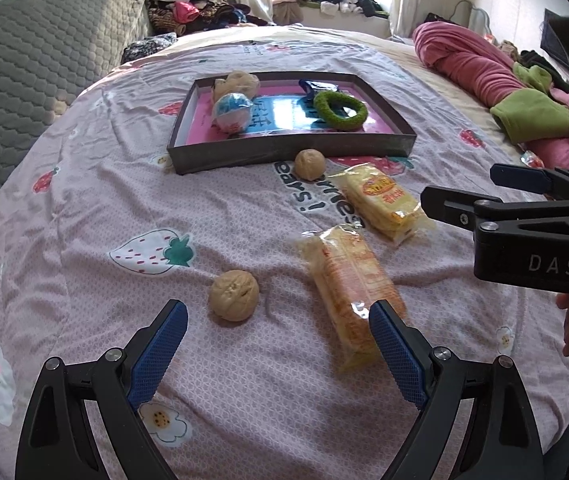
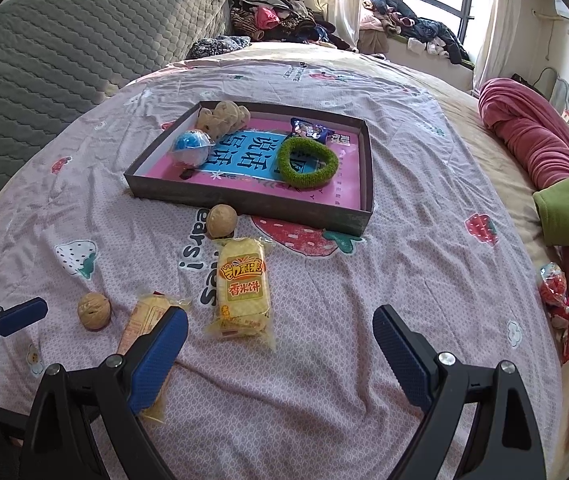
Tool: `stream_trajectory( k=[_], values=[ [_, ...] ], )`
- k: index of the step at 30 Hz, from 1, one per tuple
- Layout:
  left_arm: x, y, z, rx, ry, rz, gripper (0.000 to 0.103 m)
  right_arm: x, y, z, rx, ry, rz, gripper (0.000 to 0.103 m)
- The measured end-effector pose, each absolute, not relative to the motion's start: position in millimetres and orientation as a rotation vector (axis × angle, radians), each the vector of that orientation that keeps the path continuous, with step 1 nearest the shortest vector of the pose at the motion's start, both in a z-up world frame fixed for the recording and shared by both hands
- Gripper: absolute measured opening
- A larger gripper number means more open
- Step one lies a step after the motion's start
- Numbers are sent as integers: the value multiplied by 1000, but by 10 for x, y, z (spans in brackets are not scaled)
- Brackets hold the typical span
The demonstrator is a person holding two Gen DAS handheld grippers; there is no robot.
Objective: Organize objects
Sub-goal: 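Withdraw both tools from the tray toward the round bun and yellow cake pack, then grasp the round bun with the left tool while the right grasps the yellow cake pack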
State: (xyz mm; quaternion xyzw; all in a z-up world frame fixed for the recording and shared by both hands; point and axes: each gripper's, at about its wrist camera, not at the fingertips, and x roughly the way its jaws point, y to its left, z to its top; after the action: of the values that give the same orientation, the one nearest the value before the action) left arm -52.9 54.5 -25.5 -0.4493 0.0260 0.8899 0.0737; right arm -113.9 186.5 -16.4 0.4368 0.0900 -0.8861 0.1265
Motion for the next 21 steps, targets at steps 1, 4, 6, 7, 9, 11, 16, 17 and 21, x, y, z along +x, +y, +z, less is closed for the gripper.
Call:
stream_trajectory(
  k=[1, 4, 6, 7, 9, 11, 16, 17, 21],
  values=[
    [-542, 526, -260, -1350, 79, 2677, 93, -1149, 1860, -177, 1274, 263, -2578, 94],
    [-597, 462, -292, -1366, 61, 2679, 93, -1187, 1827, -219, 1280, 269, -2572, 94],
    [-623, 430, -310, -1369, 54, 2684, 93, -1215, 1801, -249, 1283, 274, -2570, 94],
    [-641, 409, -323, -1372, 47, 2685, 93, -1226, 1793, -259, 1283, 277, -2569, 94],
    [-675, 383, -354, -1380, 42, 2684, 93, -1256, 1765, -299, 1289, 283, -2564, 94],
    [-709, 349, -392, -1390, 35, 2681, 93, -1287, 1742, -333, 1296, 290, -2560, 94],
    [-799, 282, -491, -1410, 22, 2680, 93, -1387, 1690, -432, 1312, 301, -2557, 94],
    [-814, 277, -512, -1414, 22, 2679, 93, -1406, 1685, -452, 1320, 302, -2553, 94],
    [-877, 259, -588, -1422, 18, 2676, 93, -1470, 1659, -537, 1334, 316, -2551, 94]
  ],
)
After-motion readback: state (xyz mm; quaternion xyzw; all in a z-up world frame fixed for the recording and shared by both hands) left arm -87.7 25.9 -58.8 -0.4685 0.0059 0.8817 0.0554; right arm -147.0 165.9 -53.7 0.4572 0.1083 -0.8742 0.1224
